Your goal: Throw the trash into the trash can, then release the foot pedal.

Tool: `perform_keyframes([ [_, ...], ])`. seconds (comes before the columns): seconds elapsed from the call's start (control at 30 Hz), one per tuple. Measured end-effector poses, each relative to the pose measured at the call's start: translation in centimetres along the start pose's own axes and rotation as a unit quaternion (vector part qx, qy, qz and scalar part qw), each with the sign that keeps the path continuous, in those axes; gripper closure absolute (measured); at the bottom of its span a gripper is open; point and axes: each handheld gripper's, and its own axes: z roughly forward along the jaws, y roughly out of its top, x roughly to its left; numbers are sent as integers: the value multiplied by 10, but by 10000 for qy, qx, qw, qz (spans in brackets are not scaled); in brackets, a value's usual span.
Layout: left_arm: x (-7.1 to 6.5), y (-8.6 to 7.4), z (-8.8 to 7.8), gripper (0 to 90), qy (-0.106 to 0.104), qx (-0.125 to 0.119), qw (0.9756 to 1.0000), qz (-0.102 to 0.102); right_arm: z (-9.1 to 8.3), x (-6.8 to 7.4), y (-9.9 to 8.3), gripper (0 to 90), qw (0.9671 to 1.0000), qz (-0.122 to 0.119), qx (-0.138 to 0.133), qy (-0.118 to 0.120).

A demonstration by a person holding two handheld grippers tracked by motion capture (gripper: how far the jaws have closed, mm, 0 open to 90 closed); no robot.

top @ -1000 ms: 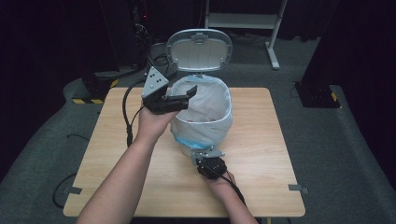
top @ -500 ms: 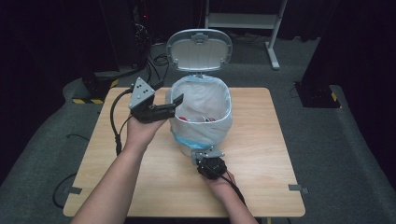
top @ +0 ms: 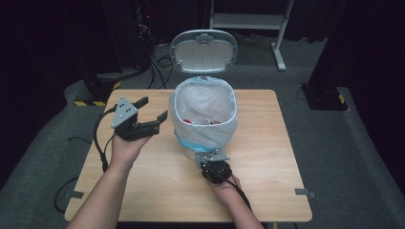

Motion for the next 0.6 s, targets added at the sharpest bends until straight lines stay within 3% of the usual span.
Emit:
perform_keyframes([
  [0.33,15,-57,-15,200,158,529,9983,-191,0,0,0,595,10000,-7,-1,-8],
  [0.6,25,-102,-25,199,247,945,9945,-381,0,0,0,595,10000,4,-1,7],
])
